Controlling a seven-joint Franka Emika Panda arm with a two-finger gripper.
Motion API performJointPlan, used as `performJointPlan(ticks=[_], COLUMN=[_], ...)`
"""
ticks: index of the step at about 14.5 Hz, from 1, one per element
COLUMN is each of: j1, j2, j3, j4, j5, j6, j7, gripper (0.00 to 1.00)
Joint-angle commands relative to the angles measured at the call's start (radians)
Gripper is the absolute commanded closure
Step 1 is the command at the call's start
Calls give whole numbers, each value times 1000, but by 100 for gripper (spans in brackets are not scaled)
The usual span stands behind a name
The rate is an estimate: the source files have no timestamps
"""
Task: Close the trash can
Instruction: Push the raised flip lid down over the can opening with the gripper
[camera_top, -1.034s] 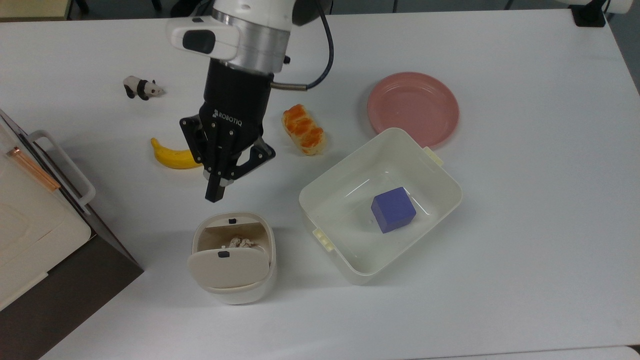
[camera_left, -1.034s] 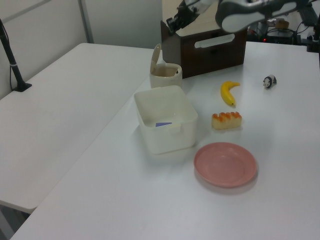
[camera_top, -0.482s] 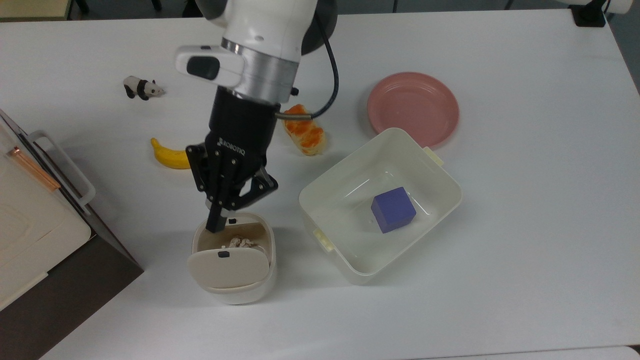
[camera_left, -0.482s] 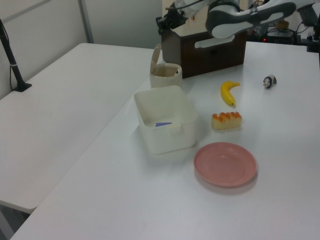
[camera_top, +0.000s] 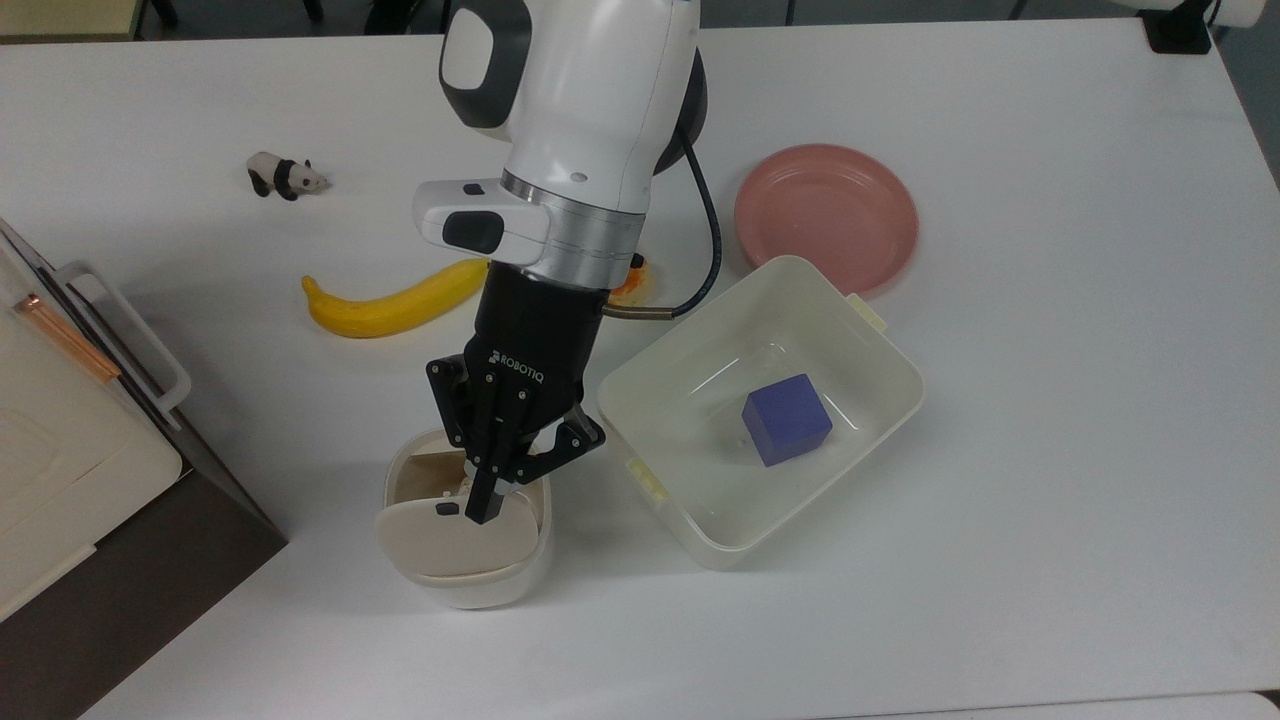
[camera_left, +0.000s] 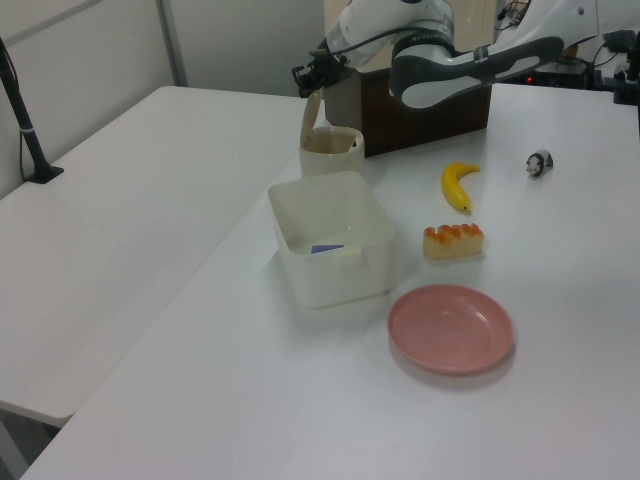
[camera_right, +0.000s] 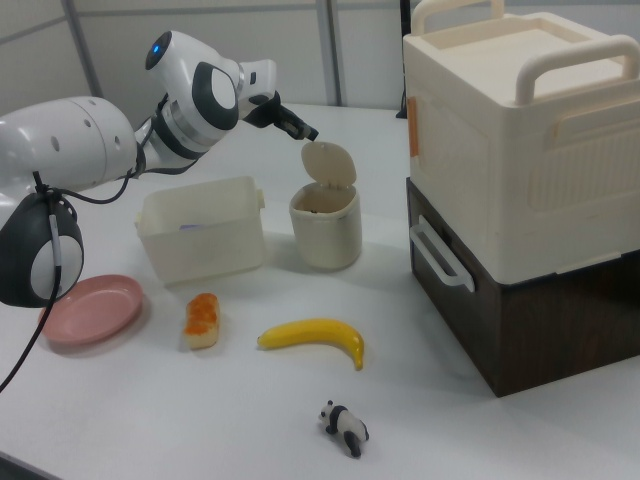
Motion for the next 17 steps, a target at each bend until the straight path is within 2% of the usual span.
performJointPlan(ticks=[1, 8, 14, 17], j1=[20, 11, 11, 10], j2=[4, -21, -16, -19], j3=[-23, -19, -24, -24], j4=[29, 19, 18, -13], j5=[-21, -18, -26, -41], j6=[-42, -111, -111, -117], j7=[35, 34, 29, 6], gripper=[98, 98, 98, 98])
